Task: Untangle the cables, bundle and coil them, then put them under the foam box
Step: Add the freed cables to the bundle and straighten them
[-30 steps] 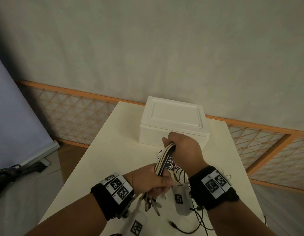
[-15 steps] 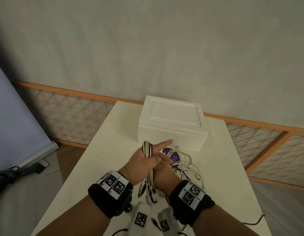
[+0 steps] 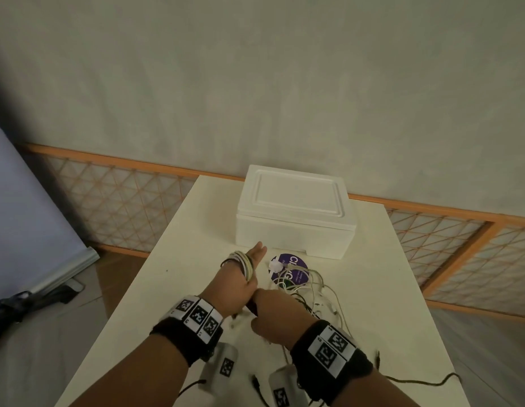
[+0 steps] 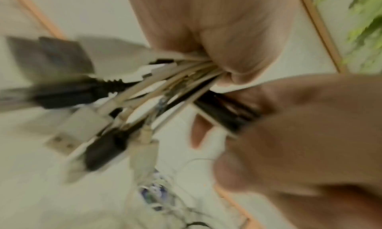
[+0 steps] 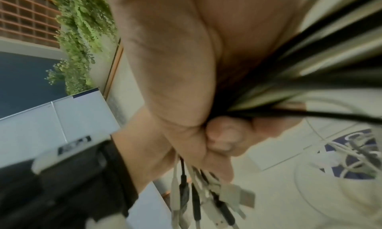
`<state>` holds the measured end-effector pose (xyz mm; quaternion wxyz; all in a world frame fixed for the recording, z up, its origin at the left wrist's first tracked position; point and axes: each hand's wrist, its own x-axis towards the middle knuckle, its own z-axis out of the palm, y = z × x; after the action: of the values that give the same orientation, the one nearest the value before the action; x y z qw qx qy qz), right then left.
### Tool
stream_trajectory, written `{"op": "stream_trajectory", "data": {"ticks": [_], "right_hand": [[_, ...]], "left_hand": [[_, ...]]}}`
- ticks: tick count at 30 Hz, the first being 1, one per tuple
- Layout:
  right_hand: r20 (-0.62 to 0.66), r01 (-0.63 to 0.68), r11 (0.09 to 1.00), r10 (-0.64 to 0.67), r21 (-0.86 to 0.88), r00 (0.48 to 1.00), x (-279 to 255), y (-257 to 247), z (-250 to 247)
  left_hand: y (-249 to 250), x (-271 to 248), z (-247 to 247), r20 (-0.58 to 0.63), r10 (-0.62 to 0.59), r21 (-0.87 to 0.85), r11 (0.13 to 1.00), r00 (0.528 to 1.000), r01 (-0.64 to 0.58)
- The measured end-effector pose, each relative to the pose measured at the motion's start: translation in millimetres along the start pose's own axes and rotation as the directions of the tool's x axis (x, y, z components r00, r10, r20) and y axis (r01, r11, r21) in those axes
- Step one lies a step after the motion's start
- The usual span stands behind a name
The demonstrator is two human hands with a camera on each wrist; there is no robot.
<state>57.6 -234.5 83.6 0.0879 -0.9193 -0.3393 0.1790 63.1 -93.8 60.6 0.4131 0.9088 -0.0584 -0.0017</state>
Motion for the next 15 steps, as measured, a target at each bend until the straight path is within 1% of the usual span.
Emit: {"op": "stream_trajectory", "data": {"ticks": [2, 3, 4, 6, 8, 10, 13, 15], "right_hand": [[0.029, -0.062, 0.998, 0.062, 0.001, 0.998, -4, 1, 6], [0.046, -0.055, 0.998, 0.055, -0.002, 0.997, -4, 2, 10], [0.059, -0.045, 0.999, 0.046, -0.012, 0.997, -6, -1, 10], [0.071, -0.033, 0.999, 0.036, -0.043, 0.997, -5, 0, 14], [0.055, 0.001, 0.997, 0.003, -0.079, 0.998, -5, 1, 13], [0.046, 0.024, 0.997, -0.020, -0.080, 0.999, -5, 4, 9], [0.050, 0.061, 0.996, -0.058, -0.061, 0.997, -8, 12, -1], [0.057, 0.031, 0.999, -0.030, -0.018, 0.998, -11, 22, -7]], "left_hand": [[-14, 1, -4, 0.088, -0.140, 0.136, 0.983, 0.986, 0.127], [-15, 1, -5, 0.139, -0.194, 0.168, 0.971, 0.971, 0.170], [-15, 1, -3, 0.162, -0.209, 0.194, 0.965, 0.964, 0.176], [-13, -1, -1, 0.149, -0.189, 0.329, 0.935, 0.971, 0.131], [-11, -2, 0, 0.148, -0.169, 0.462, 0.883, 0.974, 0.083], [-8, -3, -1, 0.203, -0.174, 0.548, 0.836, 0.964, 0.036], [-12, -9, -9, 0.306, -0.118, 0.599, 0.795, 0.944, -0.095], [-20, -10, -15, 0.331, -0.096, 0.598, 0.791, 0.939, -0.130]]}}
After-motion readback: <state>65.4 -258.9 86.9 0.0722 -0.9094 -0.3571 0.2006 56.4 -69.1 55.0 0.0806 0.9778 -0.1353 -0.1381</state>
